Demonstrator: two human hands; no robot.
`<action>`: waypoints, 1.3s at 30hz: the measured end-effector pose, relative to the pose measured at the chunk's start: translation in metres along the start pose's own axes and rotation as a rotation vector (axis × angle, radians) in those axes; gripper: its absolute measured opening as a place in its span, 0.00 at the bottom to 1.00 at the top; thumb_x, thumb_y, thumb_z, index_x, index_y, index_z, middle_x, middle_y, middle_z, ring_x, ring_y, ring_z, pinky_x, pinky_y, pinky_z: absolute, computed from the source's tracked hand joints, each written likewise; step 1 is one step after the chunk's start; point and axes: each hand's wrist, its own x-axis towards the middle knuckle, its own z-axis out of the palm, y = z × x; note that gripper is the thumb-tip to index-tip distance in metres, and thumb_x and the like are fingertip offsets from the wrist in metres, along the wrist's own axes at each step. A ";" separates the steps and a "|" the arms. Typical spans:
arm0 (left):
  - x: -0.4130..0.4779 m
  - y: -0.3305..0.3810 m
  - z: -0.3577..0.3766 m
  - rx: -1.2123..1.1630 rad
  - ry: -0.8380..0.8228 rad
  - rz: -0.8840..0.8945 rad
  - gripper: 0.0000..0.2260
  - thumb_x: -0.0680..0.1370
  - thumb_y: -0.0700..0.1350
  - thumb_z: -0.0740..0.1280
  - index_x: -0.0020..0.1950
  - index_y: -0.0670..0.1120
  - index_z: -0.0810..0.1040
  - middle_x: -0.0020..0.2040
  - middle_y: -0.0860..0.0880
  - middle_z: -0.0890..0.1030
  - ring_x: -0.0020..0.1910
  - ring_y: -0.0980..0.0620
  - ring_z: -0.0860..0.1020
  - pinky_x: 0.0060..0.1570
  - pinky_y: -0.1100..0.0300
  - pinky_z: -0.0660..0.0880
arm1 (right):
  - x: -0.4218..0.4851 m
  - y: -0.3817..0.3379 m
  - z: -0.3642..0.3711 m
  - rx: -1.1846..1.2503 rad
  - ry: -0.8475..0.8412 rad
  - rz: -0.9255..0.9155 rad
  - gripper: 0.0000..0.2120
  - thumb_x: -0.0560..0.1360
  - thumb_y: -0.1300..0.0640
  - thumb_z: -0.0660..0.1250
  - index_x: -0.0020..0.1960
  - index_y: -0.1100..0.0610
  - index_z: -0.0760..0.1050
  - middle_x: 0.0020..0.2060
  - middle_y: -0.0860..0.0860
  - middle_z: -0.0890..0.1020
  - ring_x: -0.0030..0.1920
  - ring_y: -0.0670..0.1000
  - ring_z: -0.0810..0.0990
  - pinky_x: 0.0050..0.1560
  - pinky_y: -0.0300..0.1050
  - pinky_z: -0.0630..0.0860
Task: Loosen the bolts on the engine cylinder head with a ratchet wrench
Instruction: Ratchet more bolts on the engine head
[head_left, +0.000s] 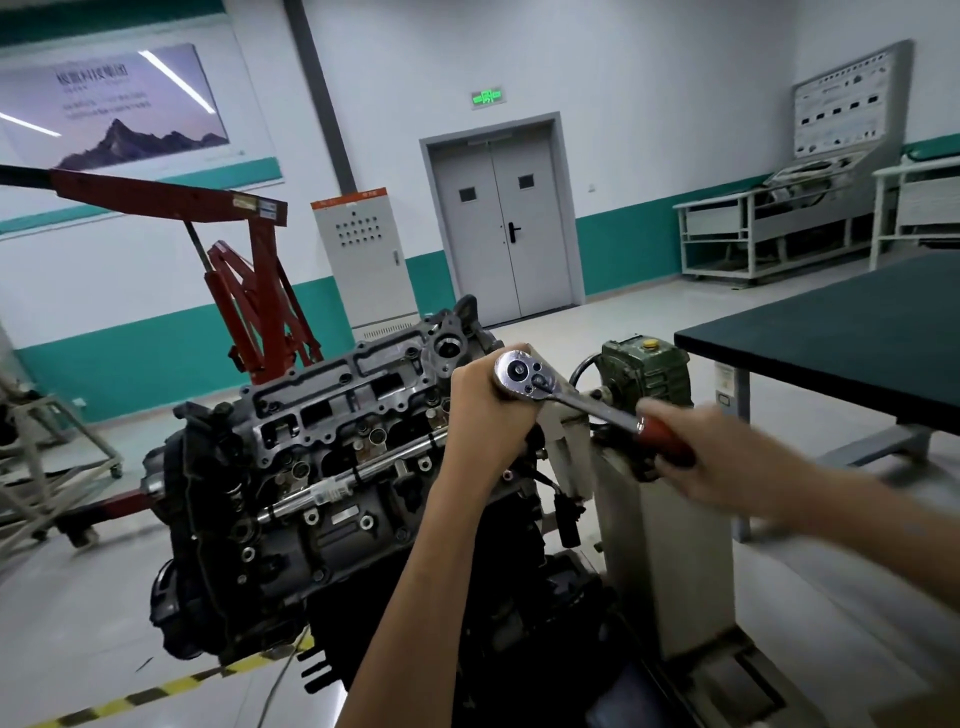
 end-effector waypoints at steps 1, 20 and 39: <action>0.000 0.000 0.000 -0.005 -0.007 -0.006 0.14 0.69 0.29 0.68 0.29 0.45 0.74 0.26 0.50 0.74 0.28 0.60 0.66 0.28 0.64 0.64 | 0.012 0.009 -0.019 -0.116 0.001 -0.063 0.17 0.65 0.67 0.71 0.51 0.55 0.74 0.31 0.43 0.75 0.26 0.39 0.74 0.30 0.27 0.71; -0.006 0.001 0.017 -0.157 0.113 0.061 0.19 0.68 0.35 0.64 0.28 0.57 0.64 0.25 0.58 0.66 0.27 0.61 0.62 0.29 0.66 0.59 | -0.028 -0.083 0.086 0.526 0.267 0.335 0.16 0.64 0.65 0.70 0.40 0.46 0.69 0.29 0.46 0.78 0.27 0.43 0.75 0.26 0.28 0.68; -0.017 -0.034 0.036 0.088 0.218 0.152 0.04 0.79 0.37 0.60 0.49 0.38 0.74 0.41 0.47 0.74 0.40 0.51 0.71 0.41 0.65 0.67 | -0.031 -0.058 0.046 0.440 0.139 0.277 0.15 0.67 0.46 0.70 0.34 0.54 0.69 0.23 0.48 0.72 0.23 0.42 0.70 0.25 0.32 0.67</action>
